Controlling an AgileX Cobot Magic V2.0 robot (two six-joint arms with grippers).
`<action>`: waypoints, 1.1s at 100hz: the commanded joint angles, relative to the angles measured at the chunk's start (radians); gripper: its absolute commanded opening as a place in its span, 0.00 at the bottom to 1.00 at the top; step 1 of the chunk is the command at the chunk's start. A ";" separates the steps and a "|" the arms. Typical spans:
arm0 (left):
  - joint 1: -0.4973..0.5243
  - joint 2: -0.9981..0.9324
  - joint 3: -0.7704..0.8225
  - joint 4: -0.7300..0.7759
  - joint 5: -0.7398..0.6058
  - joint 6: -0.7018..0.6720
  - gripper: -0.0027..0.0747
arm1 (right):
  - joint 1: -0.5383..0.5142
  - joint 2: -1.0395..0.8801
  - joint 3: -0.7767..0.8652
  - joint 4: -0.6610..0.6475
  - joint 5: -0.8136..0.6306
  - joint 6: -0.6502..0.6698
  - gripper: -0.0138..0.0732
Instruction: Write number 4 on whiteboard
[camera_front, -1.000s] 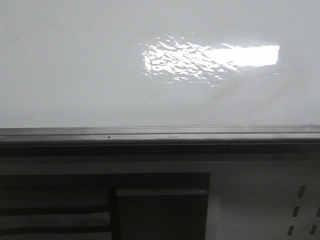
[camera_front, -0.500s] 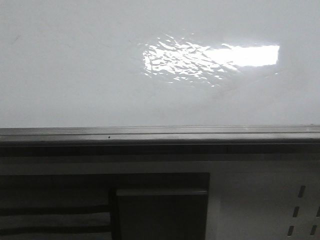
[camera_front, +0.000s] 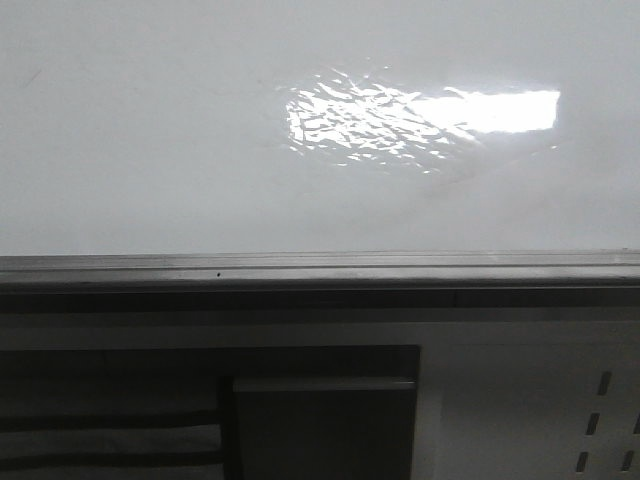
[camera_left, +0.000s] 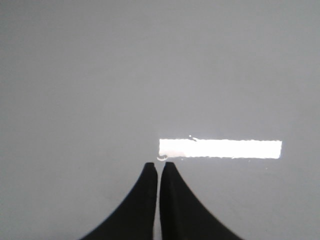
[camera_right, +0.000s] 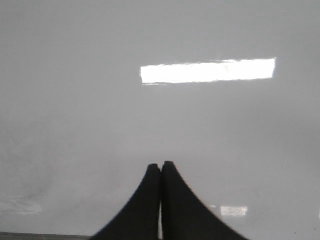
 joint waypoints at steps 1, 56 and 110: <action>0.004 0.086 -0.134 -0.008 0.047 -0.003 0.01 | -0.006 0.095 -0.110 0.003 -0.007 0.000 0.08; 0.004 0.287 -0.290 0.017 0.188 -0.003 0.01 | -0.006 0.309 -0.267 -0.004 0.006 0.000 0.08; 0.004 0.288 -0.290 0.022 0.190 -0.003 0.01 | -0.006 0.310 -0.267 -0.004 0.008 0.000 0.14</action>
